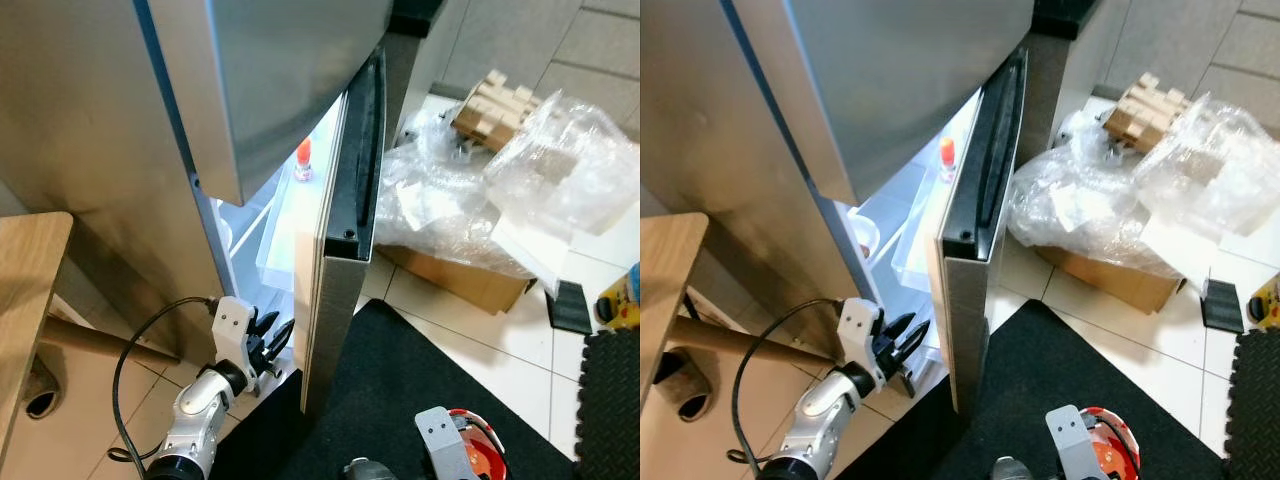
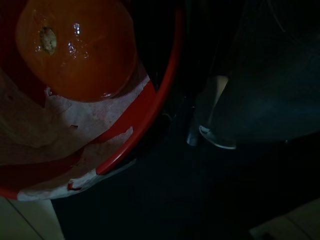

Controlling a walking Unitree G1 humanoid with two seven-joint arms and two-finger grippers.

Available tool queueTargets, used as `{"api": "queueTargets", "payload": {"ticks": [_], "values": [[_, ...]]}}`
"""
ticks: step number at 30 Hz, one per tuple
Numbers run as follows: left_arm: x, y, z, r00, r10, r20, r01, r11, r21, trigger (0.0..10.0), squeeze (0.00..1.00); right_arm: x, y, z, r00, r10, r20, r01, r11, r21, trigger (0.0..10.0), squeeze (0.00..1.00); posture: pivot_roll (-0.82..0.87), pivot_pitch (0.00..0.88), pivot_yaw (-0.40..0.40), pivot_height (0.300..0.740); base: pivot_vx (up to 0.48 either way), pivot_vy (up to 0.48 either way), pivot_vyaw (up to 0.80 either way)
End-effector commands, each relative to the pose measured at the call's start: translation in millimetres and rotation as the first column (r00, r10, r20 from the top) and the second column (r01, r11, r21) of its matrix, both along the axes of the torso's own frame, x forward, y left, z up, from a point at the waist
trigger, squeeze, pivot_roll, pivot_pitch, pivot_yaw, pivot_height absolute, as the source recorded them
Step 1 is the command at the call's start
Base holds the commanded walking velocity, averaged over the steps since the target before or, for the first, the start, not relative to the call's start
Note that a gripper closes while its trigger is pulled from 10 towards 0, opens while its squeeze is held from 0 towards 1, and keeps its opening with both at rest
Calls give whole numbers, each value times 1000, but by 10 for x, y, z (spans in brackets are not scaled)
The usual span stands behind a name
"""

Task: Restocking fridge

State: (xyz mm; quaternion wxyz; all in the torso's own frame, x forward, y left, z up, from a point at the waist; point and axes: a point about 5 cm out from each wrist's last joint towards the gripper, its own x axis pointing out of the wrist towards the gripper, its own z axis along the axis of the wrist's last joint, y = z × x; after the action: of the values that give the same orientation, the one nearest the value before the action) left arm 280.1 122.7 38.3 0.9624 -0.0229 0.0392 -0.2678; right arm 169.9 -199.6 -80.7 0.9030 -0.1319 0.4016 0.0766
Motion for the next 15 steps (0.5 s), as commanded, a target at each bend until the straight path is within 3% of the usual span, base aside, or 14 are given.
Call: {"api": "queueTargets", "payload": {"ticks": [1,12,13,14,15], "values": [[108,-9,19,999,49,17,-50,996,79,0,0,-100,-35,-23,999,-34,9,34,999,0,10000,0,-207,181,43,740,0,0,0],[170,-381,97,996,-85,17,84,996,17,0,0,-165,-56,-40,998,-55,4,55,998,3,10000,0,-212,188,54,740,0,0,0],[154,-506,118,990,-140,15,140,990,-24,2745,0,-171,-70,-43,998,-58,0,58,998,1,10000,0,-213,188,54,740,0,0,0],[120,-647,142,977,-211,21,212,976,-55,4667,0,-179,-80,-46,998,-60,-4,60,998,0,10000,0,-212,188,53,740,0,0,0],[48,-847,174,948,-316,34,317,943,-96,10000,0,-190,-92,-51,998,-62,-10,62,998,-3,10000,0,-212,188,53,740,0,0,0]]}}
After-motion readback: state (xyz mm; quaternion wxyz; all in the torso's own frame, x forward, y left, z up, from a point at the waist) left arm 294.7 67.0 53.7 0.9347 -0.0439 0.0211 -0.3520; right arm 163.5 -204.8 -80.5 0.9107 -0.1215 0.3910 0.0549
